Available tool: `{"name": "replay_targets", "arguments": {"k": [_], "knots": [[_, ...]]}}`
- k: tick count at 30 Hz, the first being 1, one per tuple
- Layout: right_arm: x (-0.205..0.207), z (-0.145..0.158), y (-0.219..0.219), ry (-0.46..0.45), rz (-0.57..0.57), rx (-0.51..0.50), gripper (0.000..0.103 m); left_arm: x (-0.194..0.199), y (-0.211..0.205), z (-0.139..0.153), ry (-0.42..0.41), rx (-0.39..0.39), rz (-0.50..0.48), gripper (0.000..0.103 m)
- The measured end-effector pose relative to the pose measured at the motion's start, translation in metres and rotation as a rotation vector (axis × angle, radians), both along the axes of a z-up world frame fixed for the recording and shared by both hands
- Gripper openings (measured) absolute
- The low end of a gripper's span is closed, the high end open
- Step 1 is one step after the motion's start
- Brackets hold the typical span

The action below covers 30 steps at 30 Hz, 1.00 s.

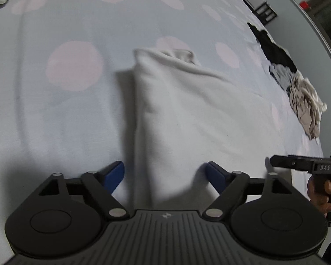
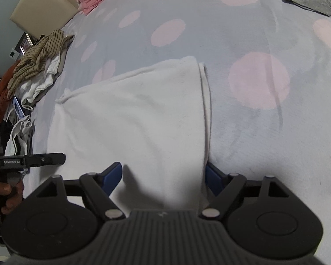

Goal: Fold clothes
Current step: 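Grasp the folded shirt with both grippers and lift it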

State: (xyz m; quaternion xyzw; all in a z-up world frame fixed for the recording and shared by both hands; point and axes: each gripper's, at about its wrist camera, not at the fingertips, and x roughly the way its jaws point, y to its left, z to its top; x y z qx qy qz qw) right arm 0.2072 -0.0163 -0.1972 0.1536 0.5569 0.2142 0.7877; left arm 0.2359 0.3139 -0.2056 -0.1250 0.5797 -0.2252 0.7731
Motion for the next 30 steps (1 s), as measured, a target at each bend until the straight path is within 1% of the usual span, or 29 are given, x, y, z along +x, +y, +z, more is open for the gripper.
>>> {"name": "replay_targets", "arguments": {"k": [2, 3, 4, 5, 6, 7, 8, 10, 11, 12, 13, 16, 19, 21, 25, 26, 30], "knots": [[0.001, -0.001, 0.001, 0.004, -0.006, 0.013, 0.083, 0.001, -0.005, 0.000, -0.007, -0.013, -0.021, 0.086], [0.002, -0.001, 0.002, 0.006, -0.008, 0.021, 0.083, 0.001, -0.004, 0.001, -0.007, -0.029, -0.029, 0.085], [0.002, -0.002, 0.004, 0.006, -0.003, 0.028, 0.083, 0.001, -0.003, 0.001, -0.002, -0.048, -0.033, 0.074], [0.002, -0.002, 0.006, 0.006, 0.004, 0.034, 0.083, 0.001, -0.002, 0.001, 0.010, -0.070, -0.032, 0.057], [0.001, -0.003, 0.008, 0.008, 0.012, 0.040, 0.080, 0.001, -0.001, 0.001, 0.022, -0.090, -0.029, 0.049], [0.001, -0.004, 0.010, 0.011, 0.022, 0.047, 0.075, 0.001, -0.001, 0.000, 0.035, -0.107, -0.023, 0.042], [0.000, -0.005, 0.012, 0.013, 0.031, 0.053, 0.072, 0.001, 0.000, 0.000, 0.043, -0.117, -0.019, 0.039], [-0.002, -0.008, 0.016, 0.018, 0.039, 0.062, 0.059, 0.000, 0.002, -0.002, 0.046, -0.124, -0.015, 0.032], [-0.001, -0.008, 0.016, 0.025, 0.035, 0.072, 0.056, 0.001, 0.004, -0.002, 0.051, -0.135, -0.013, 0.029], [-0.001, -0.009, 0.016, 0.032, 0.030, 0.082, 0.047, 0.002, 0.006, -0.003, 0.059, -0.151, -0.008, 0.028], [0.000, -0.010, 0.016, 0.040, 0.026, 0.093, 0.033, 0.002, 0.008, -0.002, 0.064, -0.165, -0.004, 0.027], [0.003, -0.011, 0.007, 0.074, -0.002, 0.169, 0.029, -0.001, 0.014, 0.002, 0.059, -0.195, -0.004, 0.025], [0.004, -0.004, 0.005, 0.073, -0.002, 0.205, 0.027, -0.005, 0.024, 0.006, 0.064, -0.259, 0.011, 0.025], [0.004, 0.001, 0.003, 0.072, -0.002, 0.228, 0.026, -0.009, 0.035, 0.009, 0.068, -0.300, 0.032, 0.024], [0.004, 0.021, 0.001, 0.081, -0.003, 0.332, 0.026, -0.021, 0.063, 0.015, 0.081, -0.380, 0.099, 0.024], [0.003, 0.024, 0.005, 0.086, 0.006, 0.348, 0.026, -0.025, 0.070, 0.017, 0.082, -0.393, 0.113, 0.024], [-0.002, 0.032, 0.022, 0.108, 0.045, 0.403, 0.026, -0.043, 0.091, 0.025, 0.070, -0.398, 0.145, 0.024]]}}
